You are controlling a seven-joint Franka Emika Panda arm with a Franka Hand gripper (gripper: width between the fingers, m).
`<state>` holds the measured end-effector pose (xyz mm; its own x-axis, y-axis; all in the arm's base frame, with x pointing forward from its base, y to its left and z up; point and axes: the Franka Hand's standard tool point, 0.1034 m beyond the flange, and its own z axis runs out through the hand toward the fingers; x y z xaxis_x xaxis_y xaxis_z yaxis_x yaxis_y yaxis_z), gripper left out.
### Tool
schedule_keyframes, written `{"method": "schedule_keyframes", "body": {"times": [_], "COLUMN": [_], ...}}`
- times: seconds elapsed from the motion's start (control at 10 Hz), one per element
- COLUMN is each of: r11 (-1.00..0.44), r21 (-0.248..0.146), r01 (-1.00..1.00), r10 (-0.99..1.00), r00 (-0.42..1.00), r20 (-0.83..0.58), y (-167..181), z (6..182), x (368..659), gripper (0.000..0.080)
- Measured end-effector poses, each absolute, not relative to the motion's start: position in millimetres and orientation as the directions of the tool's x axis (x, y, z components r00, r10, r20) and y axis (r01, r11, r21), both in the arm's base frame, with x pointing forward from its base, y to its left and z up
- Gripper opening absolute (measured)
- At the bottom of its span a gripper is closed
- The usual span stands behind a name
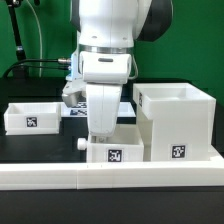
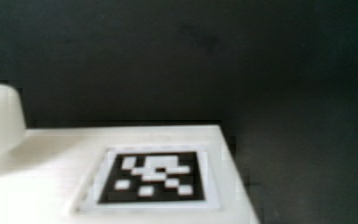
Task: Assemble drawer
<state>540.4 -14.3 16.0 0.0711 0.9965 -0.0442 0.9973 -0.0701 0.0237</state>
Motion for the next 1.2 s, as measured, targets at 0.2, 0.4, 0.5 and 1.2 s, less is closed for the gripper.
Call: {"method": "schedule_keyframes", "body": {"times": [0.2, 0.4, 0.5, 1.2], "r11": [-0.07, -0.029, -0.007, 0.012], "r21": [0.023, 0.013, 0.006, -0.007], "r01": [0.997, 1.0, 1.0, 1.0], "r10": [0.996, 0.998, 0.998, 0.998], "r00": [0.071, 0.029, 0.007, -0.013], "r20": [-0.044, -0.049, -0.058, -0.061], "y": [-14, -4, -2, 7], "z": [15.2, 12.8, 13.4, 13.9], "x": [540, 538, 538, 538], "gripper": [0.0042, 0.0042, 0.0042, 0.0042]}}
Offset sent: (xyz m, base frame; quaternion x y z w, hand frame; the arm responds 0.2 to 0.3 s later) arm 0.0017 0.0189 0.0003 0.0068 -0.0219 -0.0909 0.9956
